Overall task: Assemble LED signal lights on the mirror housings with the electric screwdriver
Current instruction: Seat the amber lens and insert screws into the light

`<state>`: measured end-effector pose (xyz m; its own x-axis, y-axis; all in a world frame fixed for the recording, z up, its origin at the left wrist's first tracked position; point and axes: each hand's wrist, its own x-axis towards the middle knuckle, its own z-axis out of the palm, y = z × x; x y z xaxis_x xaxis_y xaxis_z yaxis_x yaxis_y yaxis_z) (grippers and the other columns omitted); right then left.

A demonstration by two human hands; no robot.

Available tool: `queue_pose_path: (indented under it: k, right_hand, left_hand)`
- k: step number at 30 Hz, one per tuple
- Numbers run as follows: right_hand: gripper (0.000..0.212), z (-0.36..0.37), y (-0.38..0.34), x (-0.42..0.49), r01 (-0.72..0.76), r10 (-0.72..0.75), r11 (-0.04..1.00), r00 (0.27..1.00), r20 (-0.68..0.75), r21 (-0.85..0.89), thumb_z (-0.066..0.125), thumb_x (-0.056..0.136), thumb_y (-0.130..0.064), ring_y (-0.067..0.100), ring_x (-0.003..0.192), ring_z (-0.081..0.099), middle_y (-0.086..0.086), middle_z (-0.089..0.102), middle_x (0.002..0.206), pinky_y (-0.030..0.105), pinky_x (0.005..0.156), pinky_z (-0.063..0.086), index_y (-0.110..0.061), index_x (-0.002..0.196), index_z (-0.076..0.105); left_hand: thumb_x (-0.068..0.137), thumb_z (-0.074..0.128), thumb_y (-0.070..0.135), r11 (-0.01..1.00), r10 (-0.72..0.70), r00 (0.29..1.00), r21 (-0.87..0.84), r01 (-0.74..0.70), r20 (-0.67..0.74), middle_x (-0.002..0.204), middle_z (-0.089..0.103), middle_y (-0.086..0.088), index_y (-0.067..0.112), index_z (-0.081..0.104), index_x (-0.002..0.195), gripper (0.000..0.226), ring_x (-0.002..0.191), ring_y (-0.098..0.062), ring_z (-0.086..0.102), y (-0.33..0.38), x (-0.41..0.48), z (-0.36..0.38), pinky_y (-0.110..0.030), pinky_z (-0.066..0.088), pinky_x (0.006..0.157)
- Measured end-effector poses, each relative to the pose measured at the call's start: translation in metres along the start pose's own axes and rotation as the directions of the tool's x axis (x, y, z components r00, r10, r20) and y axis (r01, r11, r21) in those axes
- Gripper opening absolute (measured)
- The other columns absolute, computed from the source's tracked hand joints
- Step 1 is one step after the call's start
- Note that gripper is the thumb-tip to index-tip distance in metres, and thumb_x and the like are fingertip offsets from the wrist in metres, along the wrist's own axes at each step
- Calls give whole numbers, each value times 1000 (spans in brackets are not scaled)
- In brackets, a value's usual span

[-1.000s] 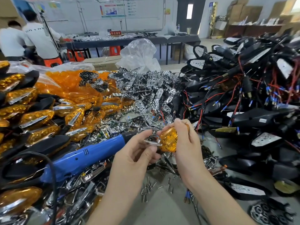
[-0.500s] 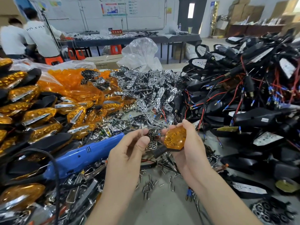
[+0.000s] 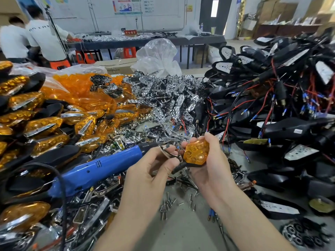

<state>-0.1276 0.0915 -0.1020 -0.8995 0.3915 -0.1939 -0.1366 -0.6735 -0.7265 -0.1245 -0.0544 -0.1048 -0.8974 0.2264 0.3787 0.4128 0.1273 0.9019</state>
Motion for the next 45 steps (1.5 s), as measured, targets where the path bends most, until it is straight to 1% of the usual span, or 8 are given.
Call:
queue_pose_path:
  k: [5, 11, 14, 18, 24, 33, 41, 45]
  right_hand:
    - [53, 2, -2, -4, 87, -85, 995, 995, 47, -39, 53, 105, -30, 19, 73, 74, 1, 70, 72, 32, 65, 61, -26, 56, 74]
    - [52, 4, -1, -7, 89, -84, 994, 994, 76, -60, 52, 105, -29, 19, 73, 73, 2, 71, 72, 35, 70, 59, -26, 59, 74]
    - [36, 5, 2, -8, 106, -97, 986, 993, 72, -127, 51, 106, -28, 17, 69, 72, 3, 71, 73, 28, 58, 57, -16, 77, 69]
    - [28, 6, 5, -11, 170, -153, 955, 984, 88, -243, 51, 106, -31, 14, 71, 70, 1, 72, 78, 29, 63, 55, -12, 87, 62]
    - [42, 7, 9, -16, 236, -195, 903, 970, 147, -358, 50, 103, -51, 16, 72, 63, 0, 69, 78, 39, 74, 49, -30, 71, 67]
    - [54, 5, 16, -12, 261, -226, 871, 965, 132, -417, 46, 88, -72, 16, 79, 63, 5, 69, 82, 47, 85, 52, -22, 84, 67]
    - [67, 1, 18, -11, 285, -224, 827, 958, 181, -485, 39, 71, -92, 13, 87, 71, 0, 76, 92, 37, 87, 54, -33, 85, 69]
    - [70, 0, 18, -11, 304, -233, 803, 952, 199, -513, 37, 73, -91, 3, 78, 67, -8, 72, 84, 22, 76, 52, -28, 86, 67]
  left_hand:
    - [85, 71, 37, 1000, 11, 1000, -17, -11, 4, 99, 74, 20, 39, 70, 99, 15, 96, 1, 69, 1, -1, 1, -12, 51, 82]
    - [95, 63, 39, 967, 138, 989, 208, -145, 48, 97, 67, 19, 37, 68, 110, 16, 95, -2, 65, 4, -3, 2, -11, 47, 77]
    - [99, 55, 34, 928, 205, 978, 309, -208, 43, 96, 56, 17, 23, 67, 118, 25, 91, -3, 59, 3, -5, 4, -7, 41, 73]
    - [102, 50, 26, 899, 251, 967, 357, -252, 51, 101, 50, 19, 16, 59, 135, 36, 93, 0, 56, 0, -7, 8, -4, 38, 76]
    - [105, 38, 39, 852, 287, 954, 433, -295, 85, 98, 42, 15, 32, 43, 149, 45, 86, -5, 52, -6, -8, 5, -12, 41, 69]
    - [104, 37, 49, 819, 262, 959, 501, -280, 107, 93, 38, 14, 42, 42, 148, 45, 79, -9, 51, 0, -8, 3, -22, 42, 60]
    - [104, 35, 50, 806, 242, 962, 525, -274, 129, 94, 40, 14, 48, 39, 148, 43, 79, -10, 52, 1, -8, 2, -26, 44, 59]
    - [104, 35, 50, 820, 230, 966, 511, -257, 118, 92, 41, 14, 46, 41, 147, 44, 78, -11, 51, 2, -8, 3, -23, 41, 60]
